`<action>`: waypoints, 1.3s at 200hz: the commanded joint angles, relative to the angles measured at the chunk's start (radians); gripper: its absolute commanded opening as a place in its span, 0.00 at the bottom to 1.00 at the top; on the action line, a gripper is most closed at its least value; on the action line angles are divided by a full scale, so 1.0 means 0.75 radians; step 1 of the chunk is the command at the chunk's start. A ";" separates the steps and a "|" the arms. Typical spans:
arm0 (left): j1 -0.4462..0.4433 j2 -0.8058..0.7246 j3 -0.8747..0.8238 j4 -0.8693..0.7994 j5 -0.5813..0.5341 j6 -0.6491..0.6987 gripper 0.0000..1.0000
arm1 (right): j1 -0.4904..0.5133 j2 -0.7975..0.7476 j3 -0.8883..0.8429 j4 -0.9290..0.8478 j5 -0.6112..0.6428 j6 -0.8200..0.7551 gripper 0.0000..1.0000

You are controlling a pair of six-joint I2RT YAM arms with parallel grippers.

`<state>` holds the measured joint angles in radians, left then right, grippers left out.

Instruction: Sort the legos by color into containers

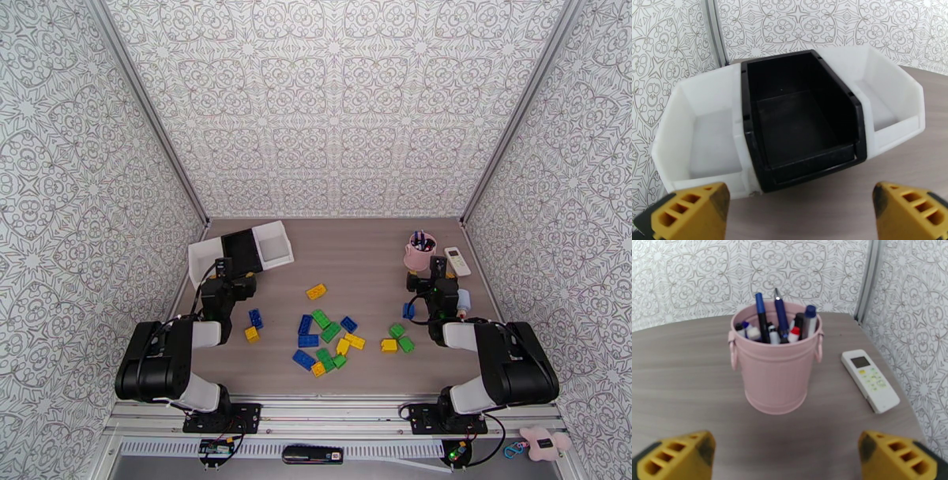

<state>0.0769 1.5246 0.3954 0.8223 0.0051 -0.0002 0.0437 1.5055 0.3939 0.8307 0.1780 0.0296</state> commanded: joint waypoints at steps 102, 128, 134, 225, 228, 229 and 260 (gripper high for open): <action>-0.042 -0.334 0.222 -0.725 -0.085 -0.116 1.00 | 0.221 -0.295 0.326 -0.826 -0.011 -0.026 1.00; -0.082 -0.344 0.343 -0.884 -0.056 -0.116 1.00 | 0.424 -0.291 0.432 -0.946 -0.015 -0.011 1.00; -0.089 -0.333 0.384 -0.930 -0.048 -0.126 1.00 | 0.479 -0.287 0.460 -0.981 -0.022 -0.004 1.00; -0.250 0.113 1.056 -1.553 -0.346 -0.425 1.00 | 1.084 -0.096 0.732 -0.984 -0.070 0.065 1.00; -0.255 0.130 1.071 -1.562 -0.350 -0.430 1.00 | 1.092 -0.089 0.736 -0.971 -0.079 0.065 1.00; -0.258 0.137 1.077 -1.564 -0.351 -0.431 1.00 | 1.095 -0.086 0.739 -0.967 -0.085 0.065 1.00; -0.282 0.309 1.210 -1.616 -0.372 -0.514 1.00 | 1.131 -0.038 0.736 -0.787 -0.204 0.057 1.00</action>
<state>-0.1234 1.6814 1.2274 -0.2707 -0.2138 -0.3004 0.8787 1.4532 0.9146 0.1356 0.0982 0.0563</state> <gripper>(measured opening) 0.996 0.997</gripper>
